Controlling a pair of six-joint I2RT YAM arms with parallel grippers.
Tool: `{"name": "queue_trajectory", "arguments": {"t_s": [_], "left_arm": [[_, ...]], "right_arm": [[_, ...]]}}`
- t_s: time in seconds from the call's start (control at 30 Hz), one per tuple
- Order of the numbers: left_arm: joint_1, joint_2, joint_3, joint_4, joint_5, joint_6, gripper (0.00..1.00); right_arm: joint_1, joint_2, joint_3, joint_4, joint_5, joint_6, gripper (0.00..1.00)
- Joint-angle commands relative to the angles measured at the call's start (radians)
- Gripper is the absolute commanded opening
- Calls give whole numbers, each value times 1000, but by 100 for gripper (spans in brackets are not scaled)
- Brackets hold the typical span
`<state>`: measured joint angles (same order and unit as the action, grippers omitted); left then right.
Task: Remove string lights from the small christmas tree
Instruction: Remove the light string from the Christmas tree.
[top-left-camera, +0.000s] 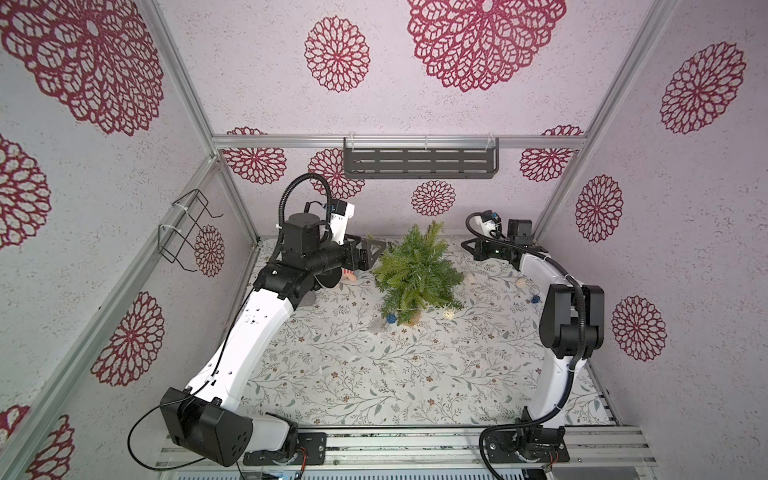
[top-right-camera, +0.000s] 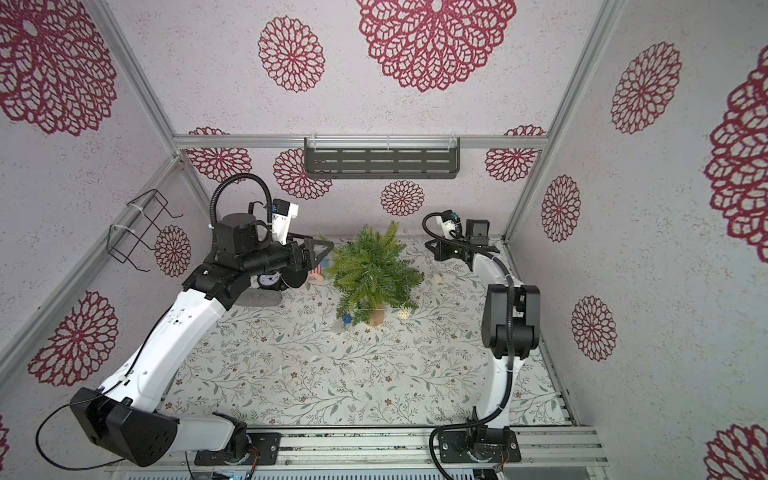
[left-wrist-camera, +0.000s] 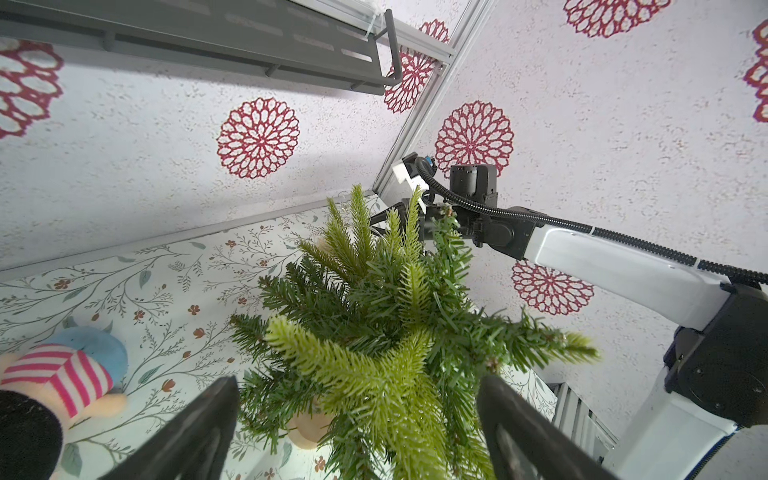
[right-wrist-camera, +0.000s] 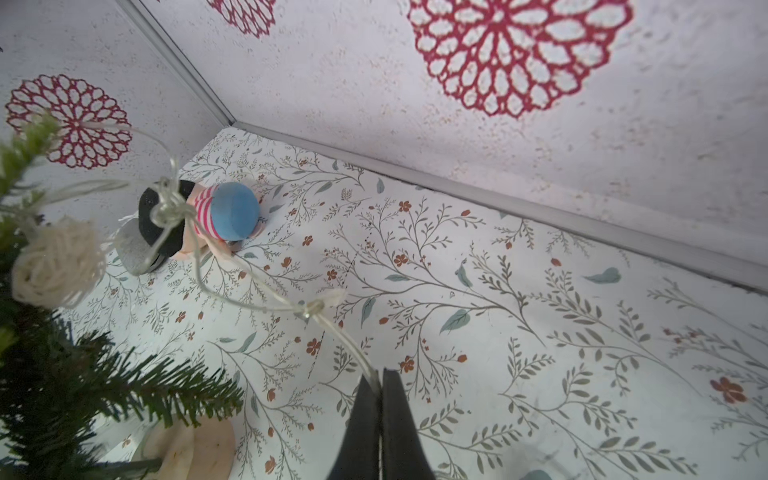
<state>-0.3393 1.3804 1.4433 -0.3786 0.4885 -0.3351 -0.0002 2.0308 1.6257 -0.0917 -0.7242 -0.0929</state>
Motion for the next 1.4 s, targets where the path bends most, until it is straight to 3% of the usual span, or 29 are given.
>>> {"name": "queue_trajectory", "arguments": {"t_s": [0.0, 0.5, 0.8, 1.37], "left_arm": [[-7, -12, -8, 30, 7, -10, 94], [-12, -30, -49, 70, 18, -25, 94], [-14, -31, -71, 90, 22, -35, 94], [-14, -32, -69, 104, 13, -33, 94]], "right_arm": [[0, -46, 60, 37, 50, 43, 0], [-9, -14, 384, 90, 139, 162, 0], [-8, -4, 506, 92, 174, 168, 0], [-9, -145, 375, 1, 278, 50, 0]]}}
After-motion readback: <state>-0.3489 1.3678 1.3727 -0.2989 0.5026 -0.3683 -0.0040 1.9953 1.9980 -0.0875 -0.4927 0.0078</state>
